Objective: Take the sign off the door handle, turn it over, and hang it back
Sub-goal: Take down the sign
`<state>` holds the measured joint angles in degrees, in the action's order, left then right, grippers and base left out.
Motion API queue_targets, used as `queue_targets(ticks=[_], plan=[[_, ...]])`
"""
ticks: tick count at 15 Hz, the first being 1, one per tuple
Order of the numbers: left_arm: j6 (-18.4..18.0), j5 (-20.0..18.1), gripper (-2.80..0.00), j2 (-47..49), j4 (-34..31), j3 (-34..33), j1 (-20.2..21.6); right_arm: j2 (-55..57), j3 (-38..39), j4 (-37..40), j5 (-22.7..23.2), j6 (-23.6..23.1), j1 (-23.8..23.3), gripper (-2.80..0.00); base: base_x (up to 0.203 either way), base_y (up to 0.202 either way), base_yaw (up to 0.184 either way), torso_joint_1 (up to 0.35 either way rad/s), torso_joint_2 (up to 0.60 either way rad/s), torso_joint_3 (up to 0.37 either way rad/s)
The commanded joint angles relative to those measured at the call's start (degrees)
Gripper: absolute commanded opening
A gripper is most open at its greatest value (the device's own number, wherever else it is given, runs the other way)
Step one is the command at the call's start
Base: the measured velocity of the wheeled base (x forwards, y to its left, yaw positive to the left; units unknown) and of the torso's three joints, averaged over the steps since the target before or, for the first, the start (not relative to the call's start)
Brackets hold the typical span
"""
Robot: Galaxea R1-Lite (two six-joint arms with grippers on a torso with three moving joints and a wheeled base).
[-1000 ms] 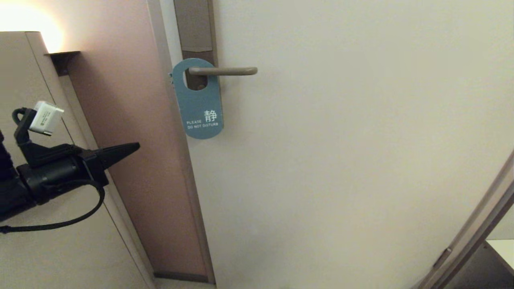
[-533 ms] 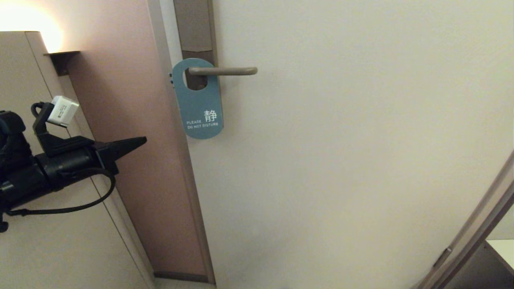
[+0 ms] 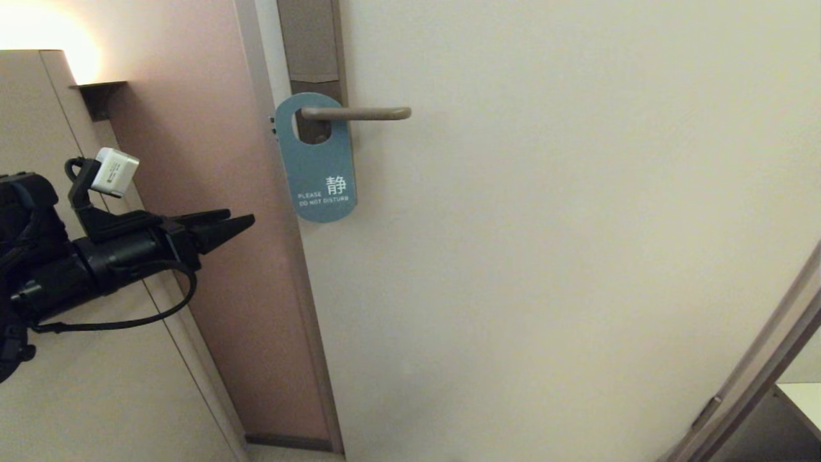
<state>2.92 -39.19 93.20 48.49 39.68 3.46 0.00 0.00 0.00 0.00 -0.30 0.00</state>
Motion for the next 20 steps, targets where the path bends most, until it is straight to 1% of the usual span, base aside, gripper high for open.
queue_targets(ticks=[1,4,8,9,11,12,15,16,20], plan=[[0.07,-0.42,0.0,0.12,0.29,0.54,-0.78,0.0,0.0,0.0,0.0,-0.05,0.0,-2.8,0.0,0.0,0.0,0.0,0.0,0.0],[0.32,-4.67,0.0,1.7,0.21,3.04,-1.05,0.0,0.0,0.0,0.0,-0.05,0.0,-2.8,0.0,0.0,0.0,0.0,0.0,0.0],[0.6,-5.86,0.0,5.41,0.2,6.89,-1.09,0.0,0.0,0.0,0.0,-0.05,0.0,-2.8,0.0,0.0,0.0,0.0,0.0,0.0],[1.04,-6.82,0.0,6.2,0.2,7.61,-1.09,0.0,0.0,0.0,0.0,-0.05,0.0,-2.8,0.0,0.0,0.0,0.0,0.0,0.0],[4.07,-8.71,0.0,7.35,0.24,9.25,-1.09,0.0,0.0,0.0,0.0,-0.05,0.0,-2.8,0.0,0.0,0.0,0.0,0.0,0.0],[4.9,-9.42,0.0,7.8,0.28,10.14,-1.28,0.0,0.0,0.0,0.0,-0.05,0.0,-2.8,0.0,0.0,0.0,0.0,0.0,0.0],[5.51,-12.84,0.0,9.43,0.29,12.4,-1.35,0.0,0.0,0.0,0.0,-0.05,0.0,-2.8,0.0,0.0,0.0,0.0,0.0,0.0],[5.55,-13.43,0.0,9.81,0.29,13.0,-1.62,0.0,0.0,0.0,0.0,-0.05,0.0,-2.8,0.0,0.0,0.0,0.0,0.0,0.0],[5.51,-13.49,0.0,10.95,0.37,14.38,-3.58,0.0,0.0,0.0,0.0,-0.05,0.0,-2.8,0.0,0.0,0.0,0.0,0.0,0.0]])
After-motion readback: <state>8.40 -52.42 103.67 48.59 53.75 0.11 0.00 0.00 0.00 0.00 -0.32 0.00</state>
